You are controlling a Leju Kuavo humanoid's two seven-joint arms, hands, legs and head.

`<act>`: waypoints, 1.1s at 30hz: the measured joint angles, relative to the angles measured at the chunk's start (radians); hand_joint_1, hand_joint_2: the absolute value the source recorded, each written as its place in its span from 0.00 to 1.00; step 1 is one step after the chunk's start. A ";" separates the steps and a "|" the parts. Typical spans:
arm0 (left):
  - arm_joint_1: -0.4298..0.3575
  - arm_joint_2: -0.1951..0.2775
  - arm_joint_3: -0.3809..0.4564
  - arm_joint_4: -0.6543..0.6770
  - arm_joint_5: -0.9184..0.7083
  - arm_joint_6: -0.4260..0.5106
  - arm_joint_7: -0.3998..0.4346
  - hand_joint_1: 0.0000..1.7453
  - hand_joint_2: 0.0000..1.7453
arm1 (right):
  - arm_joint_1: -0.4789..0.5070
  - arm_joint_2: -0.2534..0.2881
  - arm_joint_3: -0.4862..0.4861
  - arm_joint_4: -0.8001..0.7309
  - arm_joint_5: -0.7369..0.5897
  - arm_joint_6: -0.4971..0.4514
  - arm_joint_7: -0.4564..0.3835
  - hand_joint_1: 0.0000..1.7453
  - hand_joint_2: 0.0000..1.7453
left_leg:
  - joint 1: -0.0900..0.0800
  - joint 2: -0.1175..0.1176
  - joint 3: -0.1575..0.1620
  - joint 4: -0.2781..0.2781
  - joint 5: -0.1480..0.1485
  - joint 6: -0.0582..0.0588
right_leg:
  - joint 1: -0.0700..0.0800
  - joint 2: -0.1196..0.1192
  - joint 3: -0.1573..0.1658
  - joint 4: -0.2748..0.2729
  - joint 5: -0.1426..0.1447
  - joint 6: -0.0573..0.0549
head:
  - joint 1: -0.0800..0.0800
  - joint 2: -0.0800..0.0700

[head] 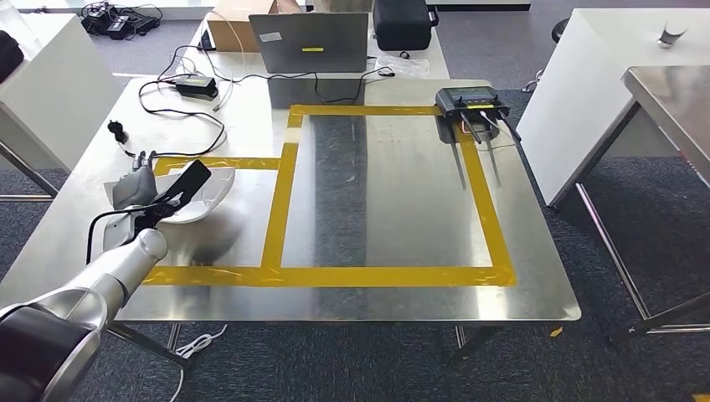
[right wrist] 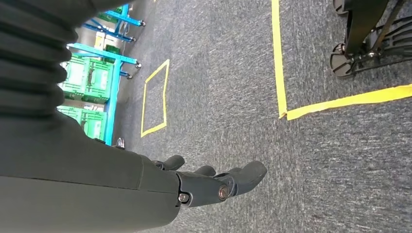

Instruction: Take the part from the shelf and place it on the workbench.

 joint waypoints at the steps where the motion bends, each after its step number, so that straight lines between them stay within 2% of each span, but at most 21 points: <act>1: -0.014 0.013 -0.004 0.000 -0.012 -0.009 0.014 0.00 0.00 | 0.000 0.000 0.001 0.000 0.000 0.000 0.000 0.00 0.00 | 0.000 0.000 0.000 0.000 0.000 0.000 | 0.000 0.000 0.000 0.000 0.000 0.000 | 0.000 0.000; 7: -0.155 0.107 -0.026 0.000 -0.095 -0.044 0.045 0.00 0.00 | -0.003 0.008 0.002 0.003 -0.002 0.000 0.000 0.00 0.00 | 0.003 0.000 -0.001 0.000 0.001 -0.003 | 0.002 0.000 -0.002 0.001 0.001 -0.002 | 0.000 0.000; 11: -0.319 0.174 -0.027 -0.010 -0.085 -0.003 -0.031 0.00 0.00 | -0.004 0.017 0.001 0.005 -0.022 0.000 0.000 0.00 0.00 | 0.001 -0.001 -0.004 0.006 -0.002 0.000 | 0.000 0.000 -0.002 -0.001 0.002 0.002 | 0.000 0.000; 14: -0.467 0.195 -0.028 -0.026 -0.113 -0.007 -0.076 0.00 0.00 | -0.008 0.024 -0.006 0.005 -0.040 0.000 0.000 0.00 0.00 | 0.004 0.001 -0.004 0.003 0.005 0.007 | 0.000 0.000 -0.003 0.004 0.000 0.010 | -0.001 0.000; 15: -0.517 0.194 -0.032 -0.033 -0.141 -0.019 -0.077 0.00 0.00 | -0.010 0.027 -0.010 0.005 -0.046 0.000 0.000 0.00 0.00 | 0.007 0.003 -0.004 -0.001 0.009 0.011 | 0.000 -0.001 -0.008 0.017 -0.012 0.014 | 0.000 0.000; 16: -0.563 0.190 -0.039 -0.042 -0.175 -0.035 -0.072 0.00 0.00 | -0.014 0.029 -0.015 0.005 -0.051 0.000 0.000 0.00 0.00 | 0.010 0.005 -0.004 -0.004 0.013 0.014 | -0.001 -0.002 -0.019 0.046 -0.036 0.017 | 0.001 0.000; 19: -0.663 0.156 -0.080 -0.075 -0.261 -0.083 -0.043 0.00 0.00 | -0.025 0.035 -0.027 0.005 -0.065 0.000 0.000 0.00 0.00 | 0.011 0.007 -0.009 -0.006 0.018 0.020 | -0.009 -0.006 -0.087 0.227 -0.139 0.028 | 0.004 0.000; 20: -0.678 0.141 -0.097 -0.088 -0.282 -0.090 -0.033 0.00 0.00 | -0.028 0.037 -0.032 0.005 -0.068 0.000 0.000 0.00 0.00 | 0.011 0.007 -0.011 -0.005 0.019 0.020 | -0.012 -0.006 -0.102 0.275 -0.154 0.030 | 0.004 0.000; 21: -0.686 0.128 -0.112 -0.100 -0.303 -0.093 -0.025 0.00 0.00 | -0.032 0.039 -0.036 0.005 -0.071 0.000 0.000 0.00 0.00 | 0.011 0.006 -0.012 -0.003 0.021 0.018 | -0.014 -0.007 -0.102 0.287 -0.149 0.032 | 0.005 0.000; 22: -0.691 0.119 -0.127 -0.112 -0.325 -0.092 -0.019 0.00 0.00 | -0.036 0.040 -0.039 0.005 -0.072 0.000 0.000 0.00 0.00 | 0.012 0.006 -0.015 0.000 0.023 0.015 | -0.017 -0.007 -0.084 0.261 -0.128 0.032 | 0.005 0.000; 24: -0.703 0.107 -0.158 -0.132 -0.367 -0.086 -0.013 0.00 0.00 | -0.043 0.042 -0.044 0.005 -0.072 0.000 0.000 0.00 0.00 | 0.012 0.007 -0.025 0.010 0.026 0.007 | -0.021 -0.011 -0.014 0.135 -0.078 0.032 | 0.006 0.000; 25: -0.712 0.104 -0.173 -0.140 -0.383 -0.085 -0.013 0.00 0.00 | -0.044 0.042 -0.045 0.005 -0.072 0.000 0.000 0.00 0.00 | 0.012 0.008 -0.030 0.014 0.029 0.000 | -0.020 -0.011 0.011 0.086 -0.057 0.029 | 0.005 0.000; 26: -0.724 0.102 -0.186 -0.147 -0.393 -0.086 -0.014 0.00 0.00 | -0.045 0.043 -0.047 0.005 -0.071 0.000 0.000 0.00 0.00 | 0.011 0.009 -0.035 0.017 0.032 -0.007 | -0.019 -0.011 0.025 0.052 -0.049 0.024 | 0.005 0.000; 29: -0.751 0.100 -0.216 -0.154 -0.404 -0.092 -0.020 0.00 0.00 | -0.044 0.045 -0.049 0.005 -0.072 0.000 0.000 0.00 0.00 | 0.009 0.009 -0.044 0.015 0.045 -0.031 | -0.017 -0.009 0.014 0.042 -0.036 -0.001 | 0.002 0.000; 30: -0.756 0.102 -0.222 -0.155 -0.405 -0.091 -0.022 0.00 0.00 | -0.044 0.045 -0.050 0.005 -0.073 0.000 0.000 0.00 0.00 | 0.010 0.009 -0.049 0.020 0.038 -0.037 | -0.018 -0.010 0.008 0.041 -0.030 -0.010 | 0.002 0.000; 31: -0.759 0.104 -0.226 -0.156 -0.404 -0.089 -0.024 0.00 0.00 | -0.044 0.045 -0.050 0.005 -0.072 0.000 0.000 0.00 0.00 | 0.011 0.009 -0.058 0.039 0.015 -0.042 | -0.019 -0.011 0.001 0.038 -0.021 -0.018 | 0.001 0.000; 33: -0.762 0.111 -0.231 -0.156 -0.401 -0.072 -0.026 0.00 0.00 | -0.042 0.045 -0.051 0.005 -0.068 0.000 0.000 0.00 0.00 | 0.011 0.009 -0.088 0.135 -0.072 -0.048 | -0.018 -0.013 -0.017 0.036 -0.005 -0.030 | -0.001 0.000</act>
